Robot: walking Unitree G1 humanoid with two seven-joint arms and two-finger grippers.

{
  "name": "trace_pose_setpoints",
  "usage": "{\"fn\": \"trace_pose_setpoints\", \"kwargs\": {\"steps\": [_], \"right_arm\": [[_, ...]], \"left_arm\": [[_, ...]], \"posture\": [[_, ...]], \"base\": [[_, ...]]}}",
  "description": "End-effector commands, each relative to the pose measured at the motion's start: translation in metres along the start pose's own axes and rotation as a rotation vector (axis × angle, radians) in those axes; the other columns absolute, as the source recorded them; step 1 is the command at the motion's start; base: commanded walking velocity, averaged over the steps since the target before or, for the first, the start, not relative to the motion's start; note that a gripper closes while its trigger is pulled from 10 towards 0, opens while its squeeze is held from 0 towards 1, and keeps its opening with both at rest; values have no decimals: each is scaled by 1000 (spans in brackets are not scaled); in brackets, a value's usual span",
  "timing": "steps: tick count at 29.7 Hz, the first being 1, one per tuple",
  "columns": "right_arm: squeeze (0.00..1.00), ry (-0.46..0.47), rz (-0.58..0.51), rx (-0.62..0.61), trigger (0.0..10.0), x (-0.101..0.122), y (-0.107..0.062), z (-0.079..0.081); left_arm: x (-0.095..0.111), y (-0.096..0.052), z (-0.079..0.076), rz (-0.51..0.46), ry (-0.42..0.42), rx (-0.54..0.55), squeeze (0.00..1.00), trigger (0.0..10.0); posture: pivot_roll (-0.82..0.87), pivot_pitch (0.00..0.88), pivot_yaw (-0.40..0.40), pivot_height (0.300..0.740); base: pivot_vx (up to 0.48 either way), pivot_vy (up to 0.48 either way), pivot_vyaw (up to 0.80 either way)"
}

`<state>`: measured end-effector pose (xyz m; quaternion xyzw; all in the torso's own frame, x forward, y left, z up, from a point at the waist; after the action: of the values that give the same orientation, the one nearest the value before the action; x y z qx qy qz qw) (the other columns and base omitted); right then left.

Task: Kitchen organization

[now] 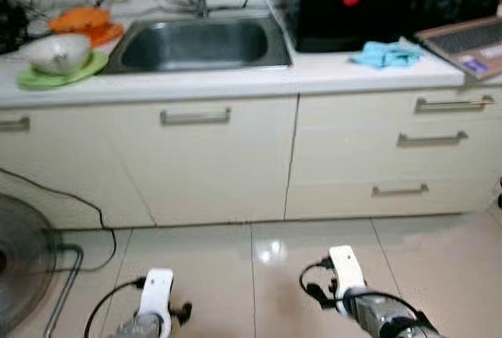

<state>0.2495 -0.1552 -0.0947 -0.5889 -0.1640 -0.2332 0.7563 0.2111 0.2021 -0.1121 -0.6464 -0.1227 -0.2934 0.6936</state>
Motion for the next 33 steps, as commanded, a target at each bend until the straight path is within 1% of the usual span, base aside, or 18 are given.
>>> {"fn": "trace_pose_setpoints", "kwargs": {"steps": [1,5,8,9,10,13,14,15,17,20,21,23,25,27,28,29,31,33], "right_arm": [[0,14,-67,20,10000,19,-1,2],[0,-10,-178,50,10000,51,-5,4],[0,-15,-295,91,10000,85,-12,6],[0,-15,-295,91,10000,85,-12,6],[0,-31,-368,123,10000,105,-19,8],[0,-50,-462,142,10000,127,-28,9],[0,-58,-518,146,10000,138,-35,9],[0,-58,-518,146,10000,138,-35,9],[0,-69,-565,168,10000,148,-41,12],[0,-77,-636,221,10000,160,-52,22],[0,-77,-636,221,10000,160,-52,22],[0,-69,-664,220,10000,166,-58,26],[0,15,-708,267,10000,172,-69,32],[0,67,-727,321,10000,174,-76,39],[0,67,-727,321,10000,174,-76,39],[0,83,-726,349,10000,176,-81,44],[0,95,-735,357,10000,179,-84,45],[0,83,-745,373,10000,185,-92,51]], "left_arm": [[22,1,9,-76,-11,25,0,10000],[52,-2,18,-228,-9,30,0,10000],[85,-11,28,-395,38,65,0,10000],[85,-11,28,-395,38,65,0,10000],[104,-21,32,-501,62,92,0,10000],[121,-33,35,-599,84,117,0,10000],[132,-45,38,-671,81,128,0,10000],[132,-45,38,-671,81,128,0,10000],[142,-56,40,-727,59,129,0,10000],[152,-77,48,-772,52,244,0,10000],[152,-77,48,-772,52,244,0,10000],[167,-96,47,-847,50,266,0,10000],[180,-116,46,-926,51,293,0,10000],[190,-132,42,-988,68,327,0,10000],[190,-132,42,-988,68,327,0,10000],[195,-141,36,-1016,86,332,0,10000],[197,-145,34,-1024,88,336,0,10000],[200,-150,32,-1024,58,342,0,10000]], "posture": [[-81,0,58,740],[-89,0,63,740],[-88,0,63,740],[-88,0,63,740],[-85,0,59,740],[-84,0,59,740],[-84,0,56,740],[-84,0,56,740],[-82,0,54,740],[-78,0,45,740],[-78,0,45,740],[-75,0,53,740],[-76,0,59,740],[-82,0,69,740],[-82,0,69,740],[-80,0,71,740],[-84,0,70,740],[-90,0,71,740]], "base": [[0,0,0],[0,0,0],[0,0,0],[0,0,0],[0,0,0],[0,0,0],[0,0,0],[0,0,0],[0,0,0],[0,0,0],[0,0,0],[0,0,0],[0,0,0],[0,0,0],[0,0,0],[0,0,0],[0,0,0],[0,0,0]]}}
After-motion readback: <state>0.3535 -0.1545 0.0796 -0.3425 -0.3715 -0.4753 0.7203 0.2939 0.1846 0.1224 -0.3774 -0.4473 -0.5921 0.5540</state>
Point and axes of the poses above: a point about 5 cm out from each wrist's last joint towards the gripper, its own y axis pointing out of the wrist towards the gripper, its own x axis along the axis of the wrist's last joint, z = x × y, the point moved 4 cm from there along y, pointing out of the wrist towards the gripper, and after that the axes turned 15 degrees about y, right-handed, at the moved point
